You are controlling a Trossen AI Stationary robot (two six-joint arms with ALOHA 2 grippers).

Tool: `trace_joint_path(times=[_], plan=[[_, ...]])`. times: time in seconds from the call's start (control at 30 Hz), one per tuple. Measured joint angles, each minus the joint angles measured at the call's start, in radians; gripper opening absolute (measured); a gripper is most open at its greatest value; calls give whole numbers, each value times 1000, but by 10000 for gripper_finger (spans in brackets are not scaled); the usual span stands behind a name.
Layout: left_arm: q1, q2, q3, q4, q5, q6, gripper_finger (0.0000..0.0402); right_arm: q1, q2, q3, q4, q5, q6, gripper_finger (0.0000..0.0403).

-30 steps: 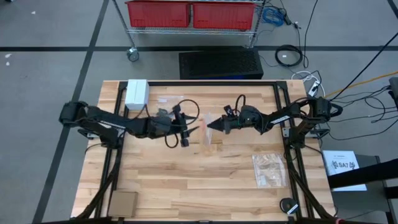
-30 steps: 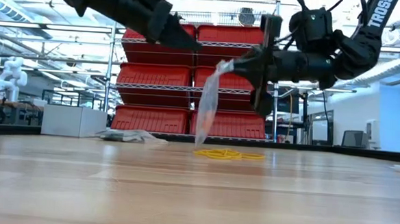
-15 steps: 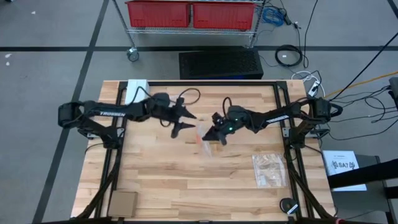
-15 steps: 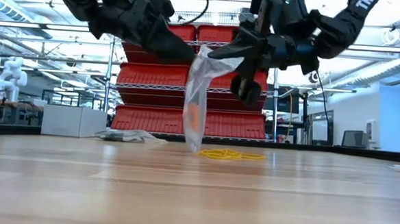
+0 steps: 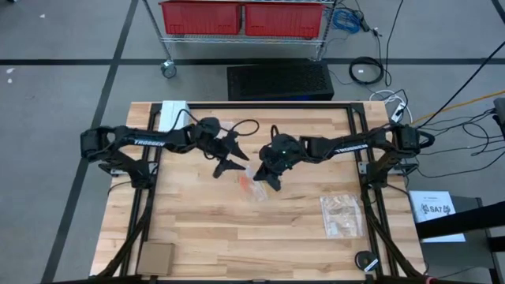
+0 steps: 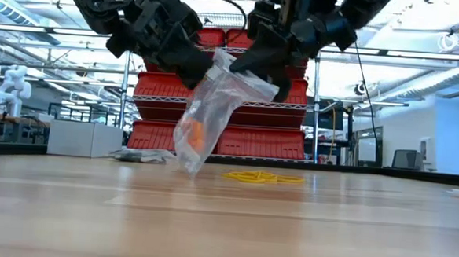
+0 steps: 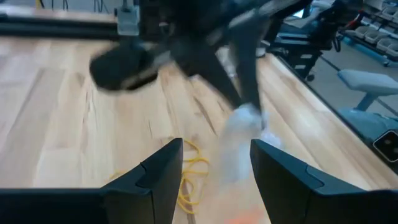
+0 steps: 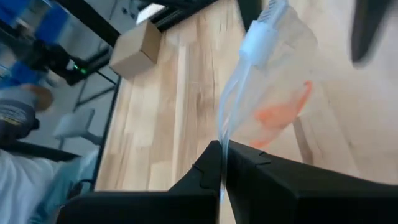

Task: Sort rubber bands
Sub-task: Close the top right transparent zip bag

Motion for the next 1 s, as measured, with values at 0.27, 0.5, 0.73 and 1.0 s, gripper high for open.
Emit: trace_joint_path(times=[0.27, 0.5, 0.73, 1.0], plan=[[-15, 41, 0, 36, 43, 27, 193, 9, 0, 102, -212, 53, -98, 0], [-18, 39, 0, 68, 57, 41, 147, 9, 0, 138, -320, 74, -151, 0], [-18, 39, 0, 73, 58, 72, 58, 9, 0, 154, -347, 72, -174, 0], [-18, 39, 0, 137, 102, 74, 7, 9, 0, 154, -366, 73, -183, 0]])
